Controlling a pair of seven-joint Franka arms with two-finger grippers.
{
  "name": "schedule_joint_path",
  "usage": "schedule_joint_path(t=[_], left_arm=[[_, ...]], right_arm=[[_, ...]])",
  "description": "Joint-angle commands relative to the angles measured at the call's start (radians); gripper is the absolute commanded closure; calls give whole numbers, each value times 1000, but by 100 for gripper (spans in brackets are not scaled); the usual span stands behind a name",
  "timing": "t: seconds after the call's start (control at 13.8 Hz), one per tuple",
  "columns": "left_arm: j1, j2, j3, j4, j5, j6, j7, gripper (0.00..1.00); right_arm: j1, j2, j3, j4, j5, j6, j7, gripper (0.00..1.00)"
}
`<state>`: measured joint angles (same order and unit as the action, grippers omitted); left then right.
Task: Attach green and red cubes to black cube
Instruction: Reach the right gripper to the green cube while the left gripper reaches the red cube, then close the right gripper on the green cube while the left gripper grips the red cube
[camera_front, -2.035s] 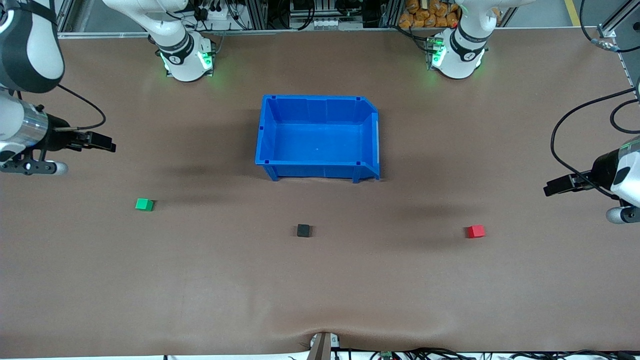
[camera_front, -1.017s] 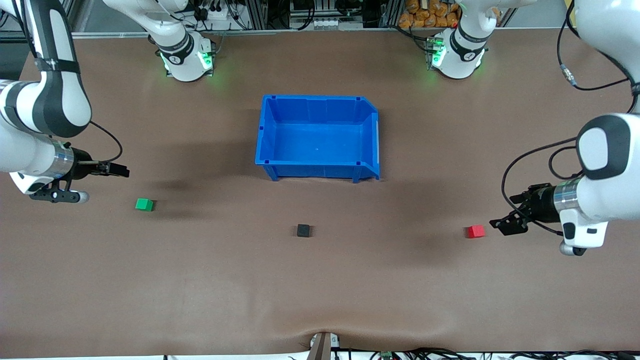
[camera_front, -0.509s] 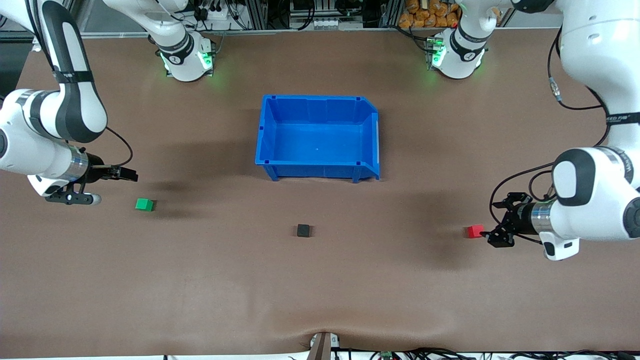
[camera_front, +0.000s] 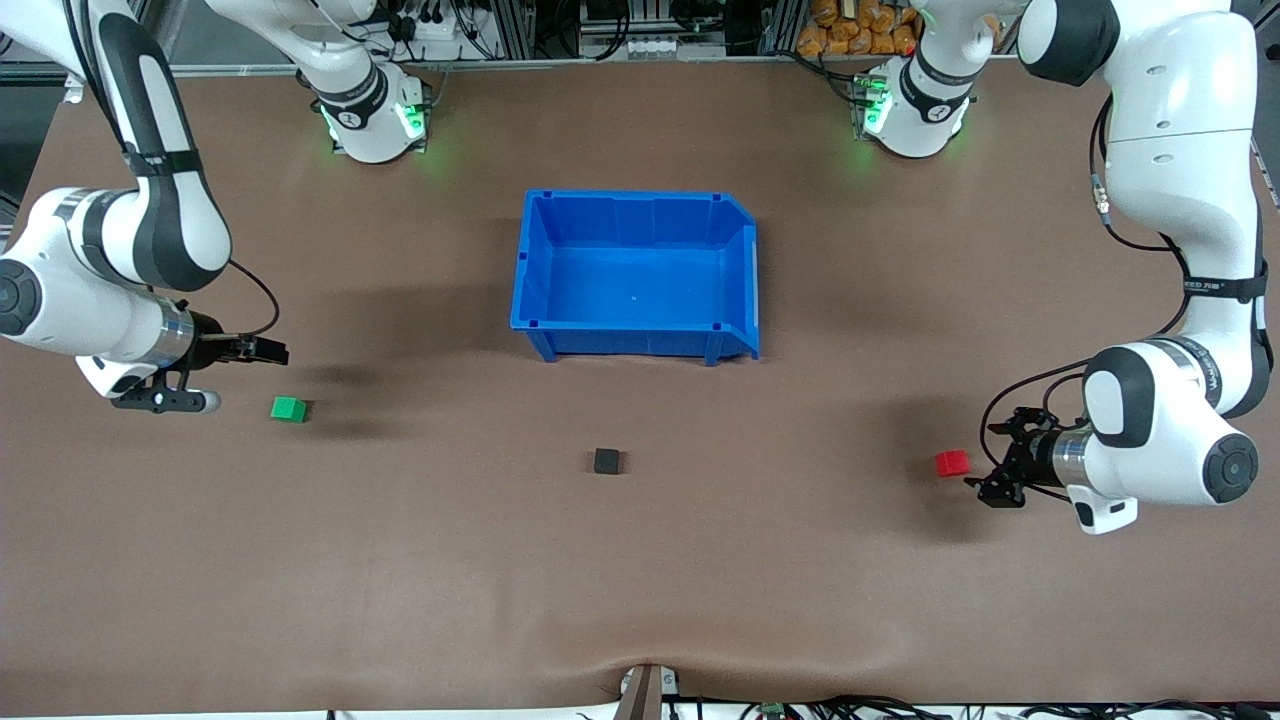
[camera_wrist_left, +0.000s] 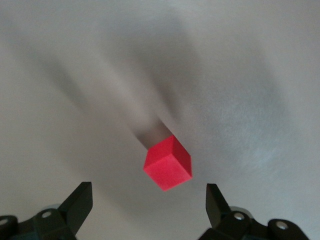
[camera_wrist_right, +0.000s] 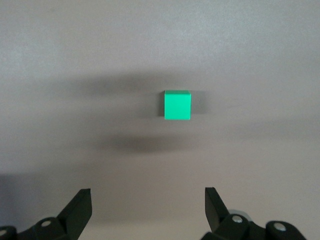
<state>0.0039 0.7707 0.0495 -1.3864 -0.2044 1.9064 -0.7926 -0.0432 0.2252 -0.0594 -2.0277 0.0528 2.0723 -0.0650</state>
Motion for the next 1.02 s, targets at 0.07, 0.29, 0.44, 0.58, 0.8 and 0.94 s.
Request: schedule_joint_path(t=[0.07, 0.29, 0.44, 0.58, 0.8, 0.94], left_arm=[[-38, 1, 1, 21, 138, -3, 287, 0], [-64, 10, -7, 18, 168, 43, 458, 0], [-62, 13, -8, 10, 165, 98, 550, 0], [-58, 33, -10, 10, 157, 134, 585, 0], [-68, 58, -13, 9, 158, 177, 602, 0], [-68, 74, -13, 6, 152, 178, 642, 0]], right_arm=[[-6, 52, 0, -2, 7, 54, -9, 0], [-9, 129, 0, 1, 6, 152, -16, 0], [-13, 173, 0, 7, 2, 228, -30, 0], [-30, 218, 0, 15, 2, 284, -30, 0], [-32, 264, 0, 24, 2, 314, -29, 0], [-33, 286, 0, 26, 2, 322, -29, 0]])
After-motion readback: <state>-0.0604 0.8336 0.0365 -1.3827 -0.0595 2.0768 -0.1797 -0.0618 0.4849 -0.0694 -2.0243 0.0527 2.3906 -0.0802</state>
